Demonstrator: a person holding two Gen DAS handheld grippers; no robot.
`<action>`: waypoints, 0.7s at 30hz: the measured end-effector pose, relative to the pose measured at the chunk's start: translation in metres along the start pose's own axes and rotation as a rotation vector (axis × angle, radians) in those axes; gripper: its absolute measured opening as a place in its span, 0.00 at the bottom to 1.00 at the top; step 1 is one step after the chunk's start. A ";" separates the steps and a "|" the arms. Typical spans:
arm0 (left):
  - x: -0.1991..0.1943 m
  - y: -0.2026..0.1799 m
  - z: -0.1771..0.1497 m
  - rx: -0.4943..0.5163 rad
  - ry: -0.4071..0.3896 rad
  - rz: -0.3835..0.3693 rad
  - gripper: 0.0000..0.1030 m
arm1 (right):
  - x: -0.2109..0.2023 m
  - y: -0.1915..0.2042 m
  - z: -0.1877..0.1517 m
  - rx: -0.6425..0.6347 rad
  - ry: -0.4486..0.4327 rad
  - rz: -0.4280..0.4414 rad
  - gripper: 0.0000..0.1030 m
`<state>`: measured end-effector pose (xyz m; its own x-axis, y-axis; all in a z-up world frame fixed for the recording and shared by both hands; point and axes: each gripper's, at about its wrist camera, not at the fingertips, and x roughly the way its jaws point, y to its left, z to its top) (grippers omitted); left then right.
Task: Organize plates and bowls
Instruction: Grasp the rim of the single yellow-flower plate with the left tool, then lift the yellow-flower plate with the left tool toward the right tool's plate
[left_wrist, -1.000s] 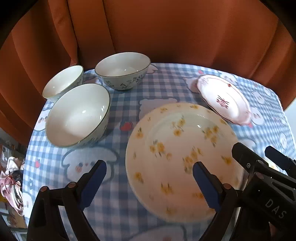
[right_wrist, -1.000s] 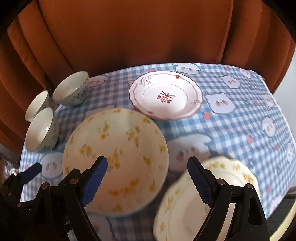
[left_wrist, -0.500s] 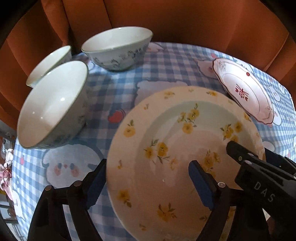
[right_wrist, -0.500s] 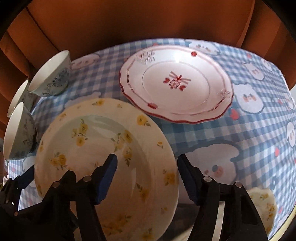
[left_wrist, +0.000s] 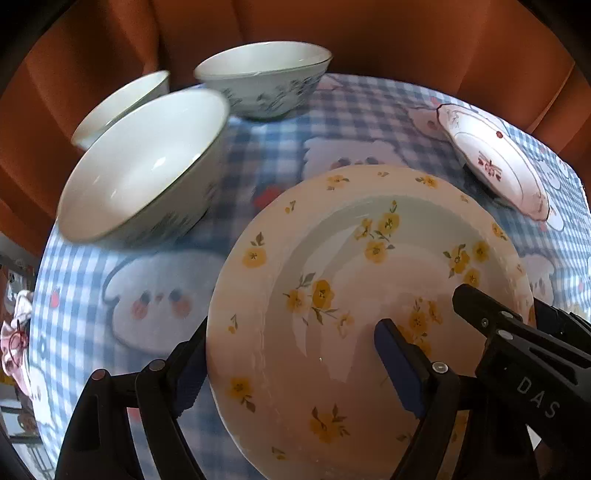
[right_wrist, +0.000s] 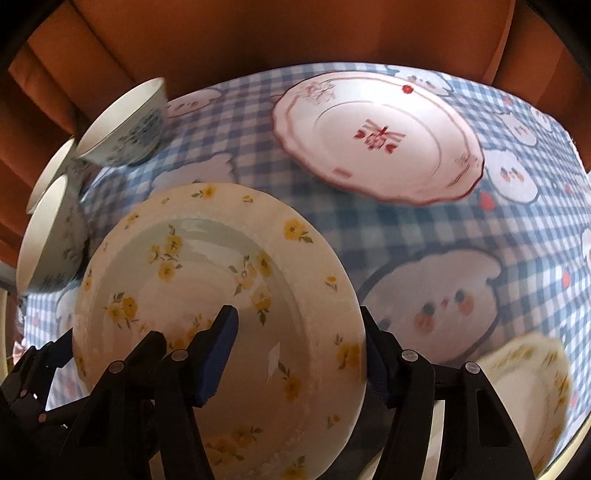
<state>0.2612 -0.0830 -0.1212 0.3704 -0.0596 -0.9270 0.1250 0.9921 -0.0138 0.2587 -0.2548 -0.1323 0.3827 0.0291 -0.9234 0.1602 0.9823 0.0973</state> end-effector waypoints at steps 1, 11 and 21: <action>-0.001 0.003 -0.004 -0.002 0.004 0.000 0.82 | -0.001 0.003 -0.004 -0.005 0.003 0.006 0.64; -0.016 0.026 -0.034 -0.015 0.024 -0.006 0.82 | -0.011 0.029 -0.039 -0.024 0.044 0.031 0.64; -0.009 0.028 -0.023 -0.051 0.024 -0.021 0.83 | -0.004 0.026 -0.031 -0.053 0.036 0.042 0.59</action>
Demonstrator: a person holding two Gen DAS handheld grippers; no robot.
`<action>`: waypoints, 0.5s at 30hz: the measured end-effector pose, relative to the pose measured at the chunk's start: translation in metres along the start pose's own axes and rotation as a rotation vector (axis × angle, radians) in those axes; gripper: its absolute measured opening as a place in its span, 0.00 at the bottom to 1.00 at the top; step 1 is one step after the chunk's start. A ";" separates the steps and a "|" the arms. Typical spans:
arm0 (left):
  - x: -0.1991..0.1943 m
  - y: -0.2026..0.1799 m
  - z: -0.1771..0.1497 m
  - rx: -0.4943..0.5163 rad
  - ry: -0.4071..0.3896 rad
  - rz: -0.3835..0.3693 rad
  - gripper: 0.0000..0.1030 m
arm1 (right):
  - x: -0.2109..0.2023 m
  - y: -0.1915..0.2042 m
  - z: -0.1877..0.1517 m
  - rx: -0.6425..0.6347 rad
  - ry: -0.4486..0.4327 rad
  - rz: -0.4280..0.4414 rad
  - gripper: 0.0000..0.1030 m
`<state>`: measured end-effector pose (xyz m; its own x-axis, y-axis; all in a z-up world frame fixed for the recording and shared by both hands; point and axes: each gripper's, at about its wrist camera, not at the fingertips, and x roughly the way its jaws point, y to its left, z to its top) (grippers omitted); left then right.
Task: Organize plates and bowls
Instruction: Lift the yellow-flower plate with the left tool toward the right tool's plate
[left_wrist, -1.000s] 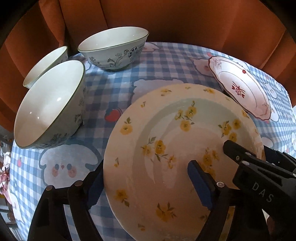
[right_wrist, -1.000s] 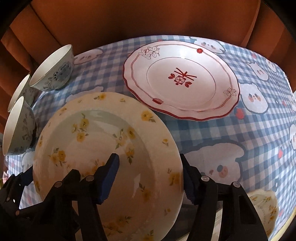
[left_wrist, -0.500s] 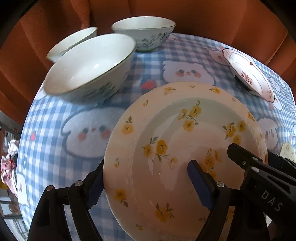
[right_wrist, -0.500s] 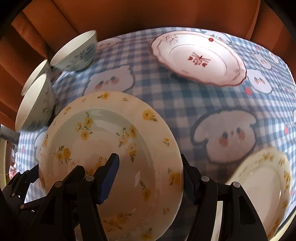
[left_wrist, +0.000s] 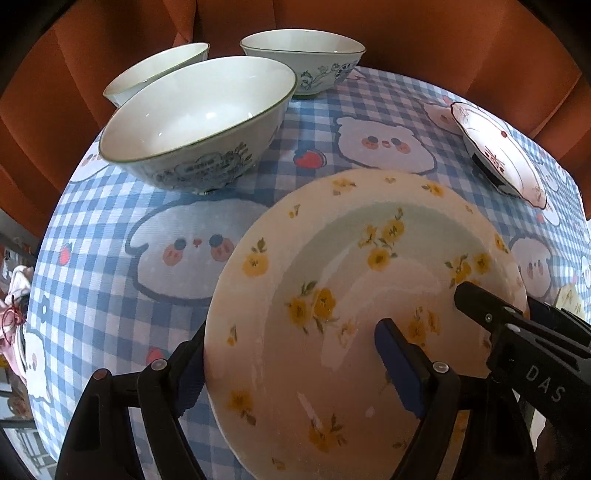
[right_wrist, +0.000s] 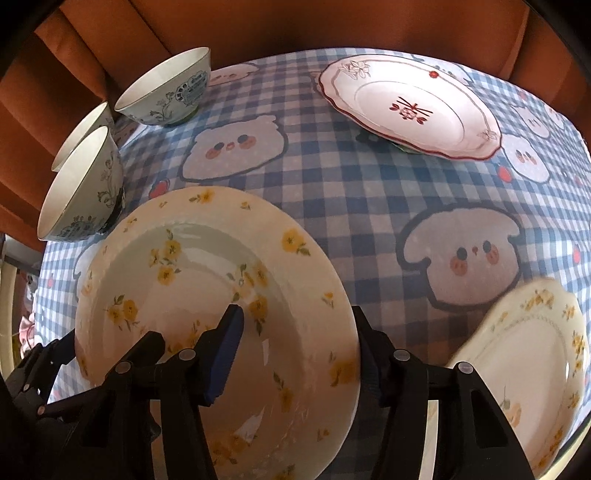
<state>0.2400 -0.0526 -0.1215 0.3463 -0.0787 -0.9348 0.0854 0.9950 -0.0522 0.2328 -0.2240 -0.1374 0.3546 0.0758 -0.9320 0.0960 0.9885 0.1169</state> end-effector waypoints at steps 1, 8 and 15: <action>0.001 0.000 0.002 -0.002 0.001 0.001 0.83 | 0.001 0.000 0.002 -0.006 -0.003 0.002 0.59; 0.005 -0.002 0.007 0.013 0.006 -0.009 0.83 | 0.004 0.002 0.012 -0.101 -0.011 0.017 0.55; 0.004 0.000 0.005 -0.011 0.008 -0.014 0.80 | 0.002 0.004 0.010 -0.153 -0.010 0.005 0.54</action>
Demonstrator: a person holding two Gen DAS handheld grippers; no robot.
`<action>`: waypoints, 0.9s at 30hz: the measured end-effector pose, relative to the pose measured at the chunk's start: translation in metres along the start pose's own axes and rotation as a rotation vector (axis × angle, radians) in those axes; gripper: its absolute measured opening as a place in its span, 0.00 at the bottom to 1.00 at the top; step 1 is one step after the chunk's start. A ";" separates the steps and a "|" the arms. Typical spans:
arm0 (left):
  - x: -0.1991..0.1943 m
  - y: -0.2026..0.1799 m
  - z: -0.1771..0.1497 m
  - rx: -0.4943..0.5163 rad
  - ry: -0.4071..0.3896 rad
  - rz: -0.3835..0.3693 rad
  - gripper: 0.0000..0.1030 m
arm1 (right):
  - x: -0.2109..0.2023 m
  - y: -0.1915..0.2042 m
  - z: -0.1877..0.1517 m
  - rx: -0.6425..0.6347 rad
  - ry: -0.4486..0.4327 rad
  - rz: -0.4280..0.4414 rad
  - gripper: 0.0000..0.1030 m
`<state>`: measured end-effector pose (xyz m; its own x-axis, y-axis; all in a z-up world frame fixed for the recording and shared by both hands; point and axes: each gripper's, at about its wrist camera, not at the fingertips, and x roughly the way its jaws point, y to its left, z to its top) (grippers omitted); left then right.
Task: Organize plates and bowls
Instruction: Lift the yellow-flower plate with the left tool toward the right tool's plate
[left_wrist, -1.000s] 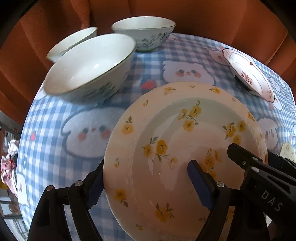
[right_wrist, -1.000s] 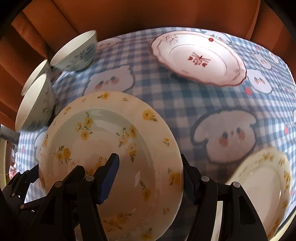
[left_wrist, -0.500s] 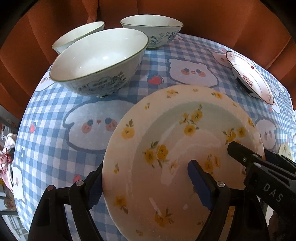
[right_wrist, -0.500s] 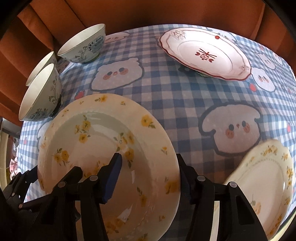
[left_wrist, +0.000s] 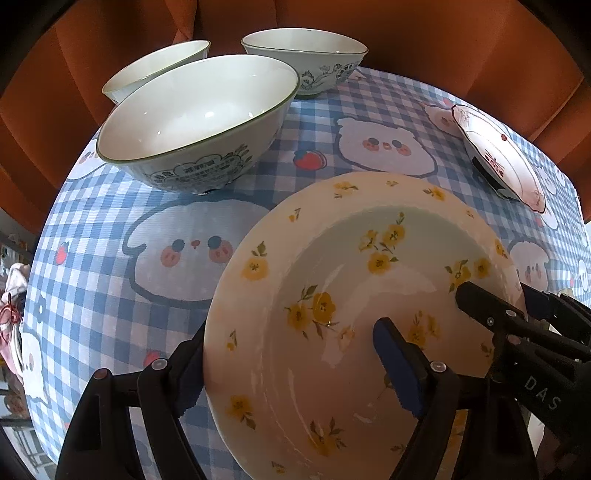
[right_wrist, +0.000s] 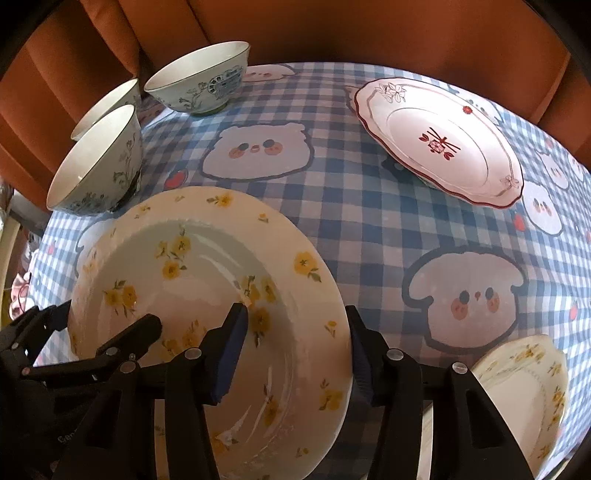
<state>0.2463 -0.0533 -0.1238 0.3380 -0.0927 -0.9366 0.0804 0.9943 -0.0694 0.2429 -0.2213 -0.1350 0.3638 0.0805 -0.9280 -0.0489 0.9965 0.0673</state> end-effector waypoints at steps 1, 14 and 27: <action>-0.001 0.000 0.000 -0.004 0.001 0.004 0.80 | 0.000 0.001 0.000 0.001 0.000 -0.005 0.54; -0.032 0.008 -0.013 0.012 -0.009 -0.007 0.78 | -0.022 0.010 -0.010 0.071 0.013 -0.041 0.54; -0.077 0.015 -0.030 0.097 -0.073 -0.055 0.78 | -0.073 0.030 -0.036 0.143 -0.055 -0.093 0.54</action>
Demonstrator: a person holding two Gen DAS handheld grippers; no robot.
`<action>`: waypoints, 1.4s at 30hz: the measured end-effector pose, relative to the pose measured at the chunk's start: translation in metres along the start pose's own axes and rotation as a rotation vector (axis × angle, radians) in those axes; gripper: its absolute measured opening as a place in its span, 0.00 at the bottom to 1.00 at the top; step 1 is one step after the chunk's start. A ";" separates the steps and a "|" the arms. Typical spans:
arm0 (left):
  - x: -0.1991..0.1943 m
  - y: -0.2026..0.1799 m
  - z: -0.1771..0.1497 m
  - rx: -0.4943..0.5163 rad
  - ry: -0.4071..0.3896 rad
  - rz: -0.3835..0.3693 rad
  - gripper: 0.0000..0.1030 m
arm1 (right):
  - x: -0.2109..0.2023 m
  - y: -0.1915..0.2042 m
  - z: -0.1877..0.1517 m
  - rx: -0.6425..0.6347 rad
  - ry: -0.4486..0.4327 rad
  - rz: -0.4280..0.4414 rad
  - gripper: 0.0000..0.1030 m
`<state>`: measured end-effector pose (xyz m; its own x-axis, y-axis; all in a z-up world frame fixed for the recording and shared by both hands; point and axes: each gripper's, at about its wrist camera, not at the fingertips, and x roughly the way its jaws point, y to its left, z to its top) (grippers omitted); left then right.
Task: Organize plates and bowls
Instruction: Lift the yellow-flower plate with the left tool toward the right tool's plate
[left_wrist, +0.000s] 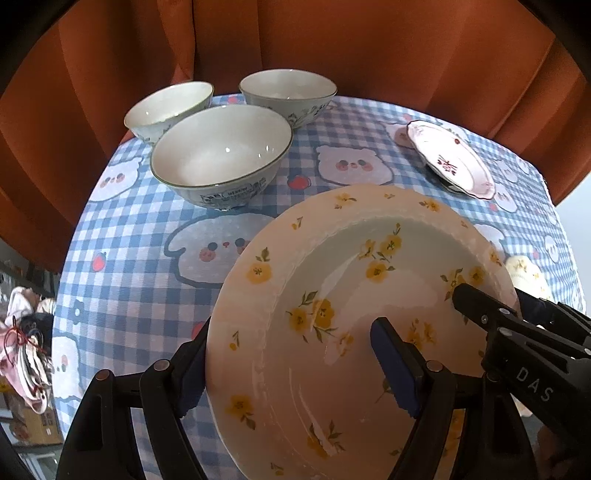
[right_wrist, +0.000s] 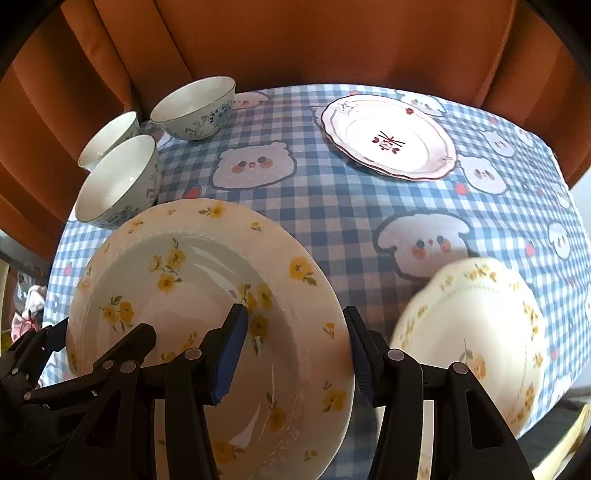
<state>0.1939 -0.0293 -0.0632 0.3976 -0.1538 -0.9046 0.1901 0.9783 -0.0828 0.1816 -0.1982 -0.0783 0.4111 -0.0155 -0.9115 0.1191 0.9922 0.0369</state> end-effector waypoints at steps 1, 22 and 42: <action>-0.003 0.000 -0.001 0.004 -0.003 0.002 0.78 | -0.002 0.001 -0.001 0.002 -0.002 -0.003 0.54; -0.020 -0.082 -0.017 -0.045 -0.032 0.036 0.78 | -0.036 -0.067 -0.017 -0.033 -0.021 0.038 0.54; -0.006 -0.201 -0.018 -0.037 -0.052 0.015 0.78 | -0.046 -0.190 -0.016 -0.032 -0.019 0.034 0.54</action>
<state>0.1375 -0.2223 -0.0489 0.4464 -0.1452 -0.8830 0.1505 0.9849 -0.0858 0.1254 -0.3838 -0.0496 0.4317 0.0167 -0.9019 0.0758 0.9956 0.0547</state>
